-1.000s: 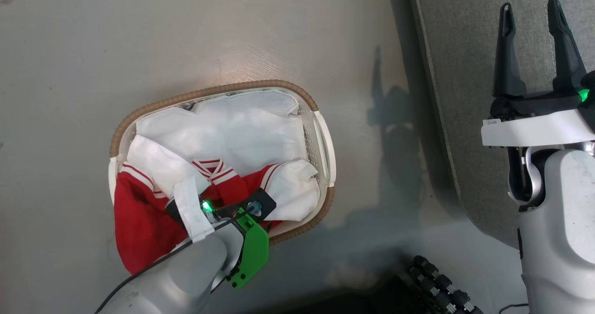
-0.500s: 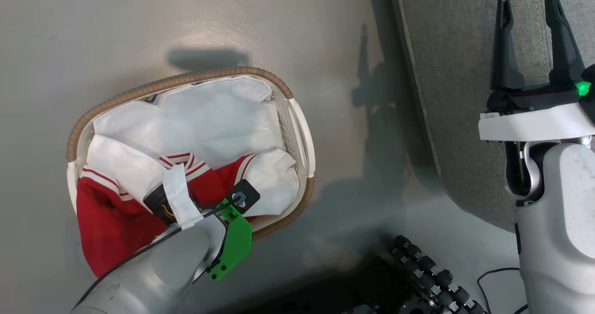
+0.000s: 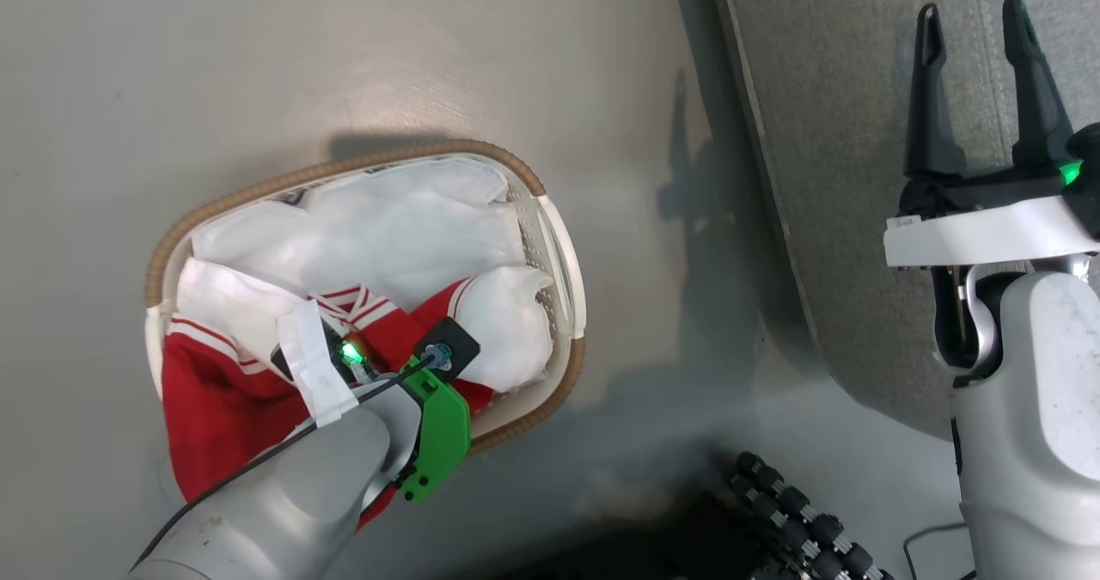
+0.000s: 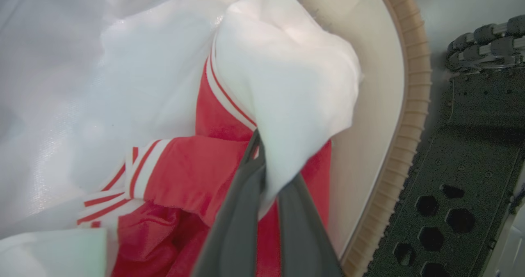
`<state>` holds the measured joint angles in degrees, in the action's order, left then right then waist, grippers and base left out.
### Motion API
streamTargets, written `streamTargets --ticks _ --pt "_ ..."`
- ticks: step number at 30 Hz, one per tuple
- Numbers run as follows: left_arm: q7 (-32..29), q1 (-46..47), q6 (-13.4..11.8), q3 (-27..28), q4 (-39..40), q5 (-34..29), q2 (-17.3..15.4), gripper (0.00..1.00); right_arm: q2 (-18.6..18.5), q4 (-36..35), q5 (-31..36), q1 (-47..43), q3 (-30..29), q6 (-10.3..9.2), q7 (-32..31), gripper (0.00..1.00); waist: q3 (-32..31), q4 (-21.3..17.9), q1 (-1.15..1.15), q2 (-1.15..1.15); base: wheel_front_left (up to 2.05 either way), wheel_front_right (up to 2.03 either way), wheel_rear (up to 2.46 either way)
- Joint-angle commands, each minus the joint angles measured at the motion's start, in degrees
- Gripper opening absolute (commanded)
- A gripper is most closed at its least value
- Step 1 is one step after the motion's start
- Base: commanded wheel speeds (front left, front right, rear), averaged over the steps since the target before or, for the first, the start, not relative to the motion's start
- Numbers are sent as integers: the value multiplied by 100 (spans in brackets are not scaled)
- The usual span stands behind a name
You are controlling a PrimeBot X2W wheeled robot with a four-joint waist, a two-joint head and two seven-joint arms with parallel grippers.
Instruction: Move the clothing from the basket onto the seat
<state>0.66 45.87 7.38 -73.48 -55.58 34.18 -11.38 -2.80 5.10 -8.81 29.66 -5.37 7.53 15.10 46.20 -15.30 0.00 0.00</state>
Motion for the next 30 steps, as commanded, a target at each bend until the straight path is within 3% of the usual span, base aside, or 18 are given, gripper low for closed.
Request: streamTargets --ticks 1,14,23,30 --pt "124 -62 14 3 71 -14 24 0 -18 52 52 -121 -19 -8 10 100 -369 195 0 0 0 0 0" --pt "962 -112 14 2 989 206 -225 0 -21 468 603 -713 -149 -8 10 100 -2067 864 0 0 0 0 0" --pt "1054 314 14 21 1896 445 -800 0 -22 791 779 -1471 -194 -8 10 100 -3602 1216 0 0 0 0 0" --pt "808 899 -38 251 2572 500 -1315 0 -21 938 707 -1944 47 -8 10 100 -4366 1321 0 0 0 0 0"
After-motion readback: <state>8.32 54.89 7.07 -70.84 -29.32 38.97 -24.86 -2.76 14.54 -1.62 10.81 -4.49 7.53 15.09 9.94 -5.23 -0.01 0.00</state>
